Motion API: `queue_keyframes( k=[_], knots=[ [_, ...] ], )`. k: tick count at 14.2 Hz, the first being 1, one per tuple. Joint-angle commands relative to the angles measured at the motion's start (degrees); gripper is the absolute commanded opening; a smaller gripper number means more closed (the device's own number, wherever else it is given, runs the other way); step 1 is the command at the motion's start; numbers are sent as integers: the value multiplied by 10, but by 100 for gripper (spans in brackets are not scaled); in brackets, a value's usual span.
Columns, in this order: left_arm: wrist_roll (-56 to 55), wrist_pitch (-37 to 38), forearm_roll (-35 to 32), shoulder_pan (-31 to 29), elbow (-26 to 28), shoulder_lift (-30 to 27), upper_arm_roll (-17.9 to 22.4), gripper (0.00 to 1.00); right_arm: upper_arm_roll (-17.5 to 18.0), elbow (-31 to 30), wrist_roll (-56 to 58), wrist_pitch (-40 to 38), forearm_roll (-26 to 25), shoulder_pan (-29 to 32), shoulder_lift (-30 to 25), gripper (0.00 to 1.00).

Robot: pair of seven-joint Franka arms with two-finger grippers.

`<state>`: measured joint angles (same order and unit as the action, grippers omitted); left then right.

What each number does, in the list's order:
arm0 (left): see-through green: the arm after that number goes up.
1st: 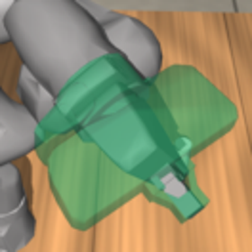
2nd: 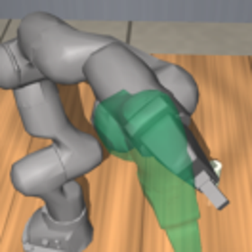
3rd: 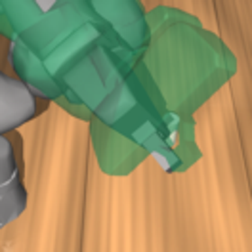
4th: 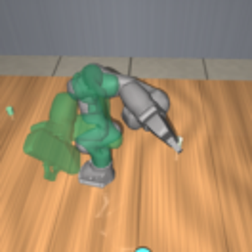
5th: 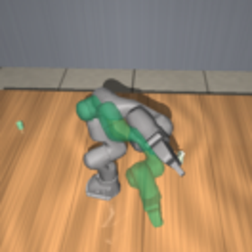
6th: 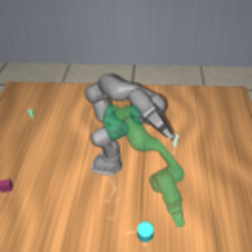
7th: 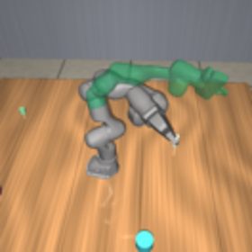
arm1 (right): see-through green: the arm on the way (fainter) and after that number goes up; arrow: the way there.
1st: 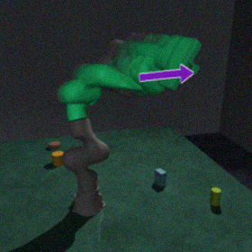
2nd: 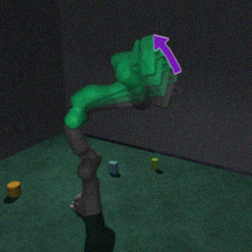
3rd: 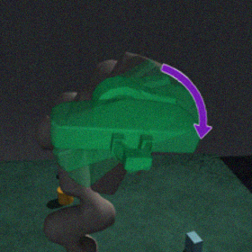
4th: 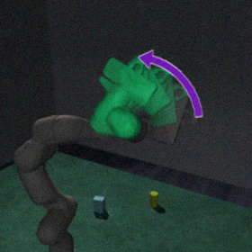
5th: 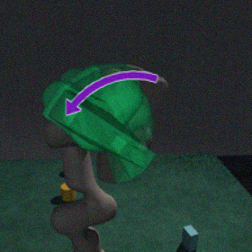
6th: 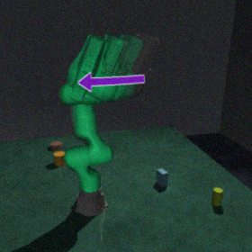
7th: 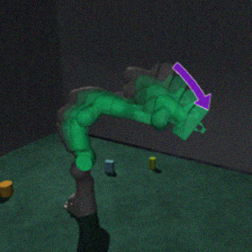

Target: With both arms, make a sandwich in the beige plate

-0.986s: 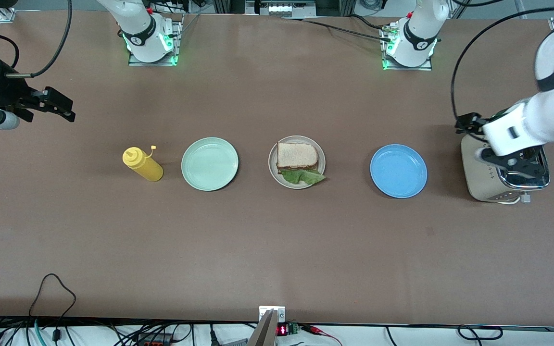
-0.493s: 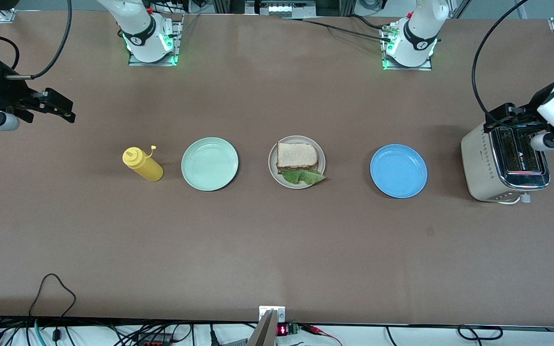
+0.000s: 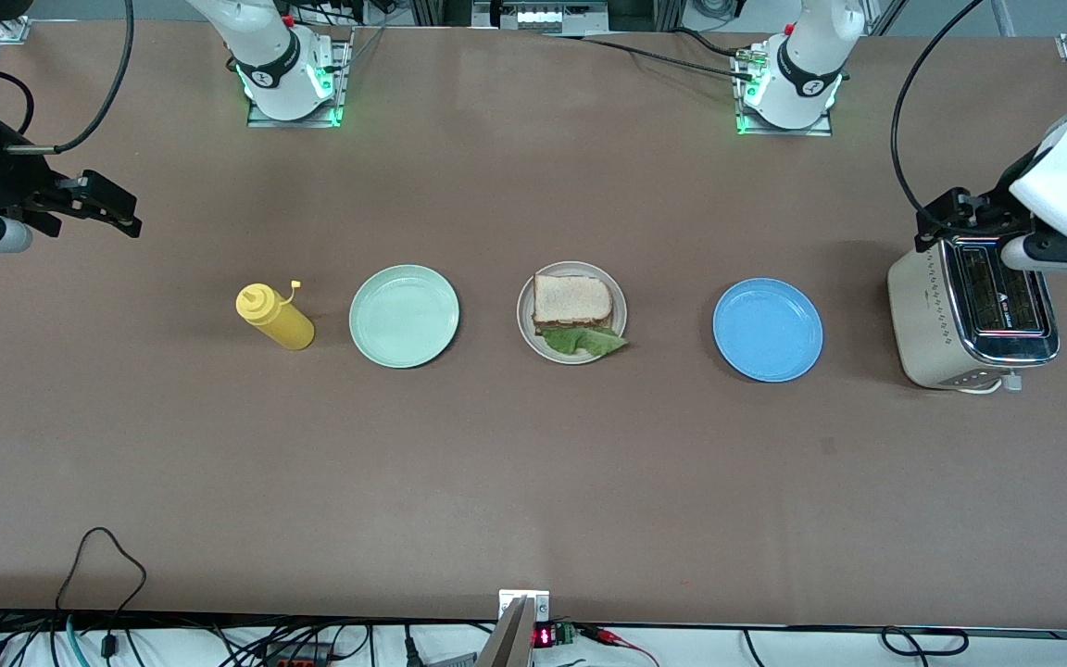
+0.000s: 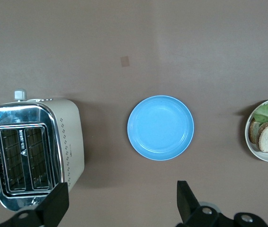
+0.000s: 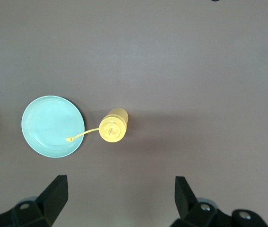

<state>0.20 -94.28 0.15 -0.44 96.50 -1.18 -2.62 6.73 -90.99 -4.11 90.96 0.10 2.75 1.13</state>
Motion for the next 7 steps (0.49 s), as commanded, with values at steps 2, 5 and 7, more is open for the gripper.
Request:
queue_keyframes(
  k=[2, 5, 7],
  knots=[
    [-4, 10, 0, 11, 19, -29, 10, 100, 7, 11, -4, -3, -4, 7, 4, 100],
    [-4, 23, -1, 21, 16, -32, 10, 100, 7, 11, -5, -3, -4, 8, 4, 100],
    [-3, 26, -9, 22, 15, -32, 9, 100, 7, 11, -5, -2, -4, 8, 4, 100]
  ],
)
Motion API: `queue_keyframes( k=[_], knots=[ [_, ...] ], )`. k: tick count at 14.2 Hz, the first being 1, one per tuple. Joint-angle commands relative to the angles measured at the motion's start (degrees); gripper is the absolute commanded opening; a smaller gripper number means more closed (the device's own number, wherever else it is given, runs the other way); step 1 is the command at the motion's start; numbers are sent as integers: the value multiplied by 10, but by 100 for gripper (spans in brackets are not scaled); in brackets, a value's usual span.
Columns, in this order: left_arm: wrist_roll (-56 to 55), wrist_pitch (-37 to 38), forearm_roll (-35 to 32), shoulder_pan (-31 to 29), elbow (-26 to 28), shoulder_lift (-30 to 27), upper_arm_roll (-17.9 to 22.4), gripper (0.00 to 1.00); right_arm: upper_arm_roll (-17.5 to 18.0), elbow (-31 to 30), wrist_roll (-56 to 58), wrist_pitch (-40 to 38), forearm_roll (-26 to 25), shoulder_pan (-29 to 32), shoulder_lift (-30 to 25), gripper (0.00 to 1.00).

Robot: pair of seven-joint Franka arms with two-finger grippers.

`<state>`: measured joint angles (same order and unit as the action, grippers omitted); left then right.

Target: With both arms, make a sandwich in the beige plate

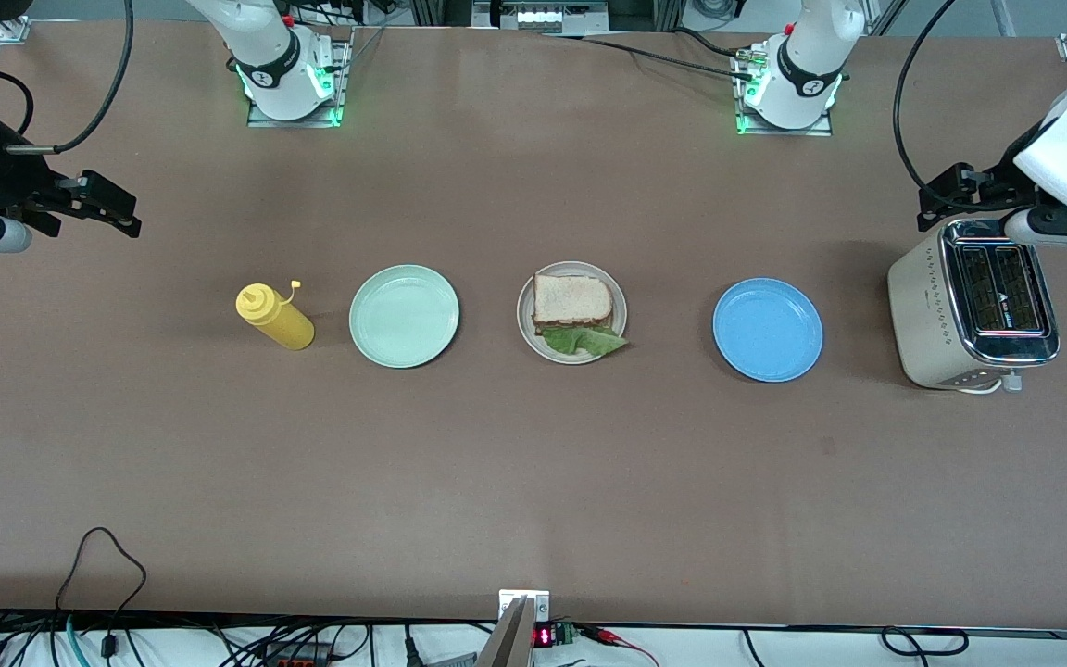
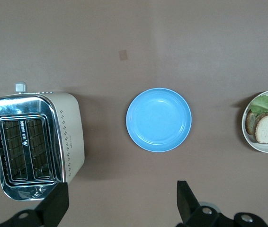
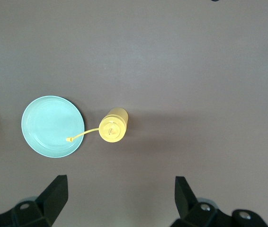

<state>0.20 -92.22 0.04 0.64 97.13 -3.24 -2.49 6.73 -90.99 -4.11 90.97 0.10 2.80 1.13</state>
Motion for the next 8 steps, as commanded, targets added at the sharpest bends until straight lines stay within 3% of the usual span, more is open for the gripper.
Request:
queue_keyframes(
  k=[1, 8],
  knots=[
    [-3, 11, -9, 11, 8, -12, 7, 100, 7, 11, -5, -2, -4, 7, 4, 100],
    [-2, 24, -9, 9, -7, 0, 2, 100, 7, 11, -6, -2, -17, 6, 4, 100]
  ],
)
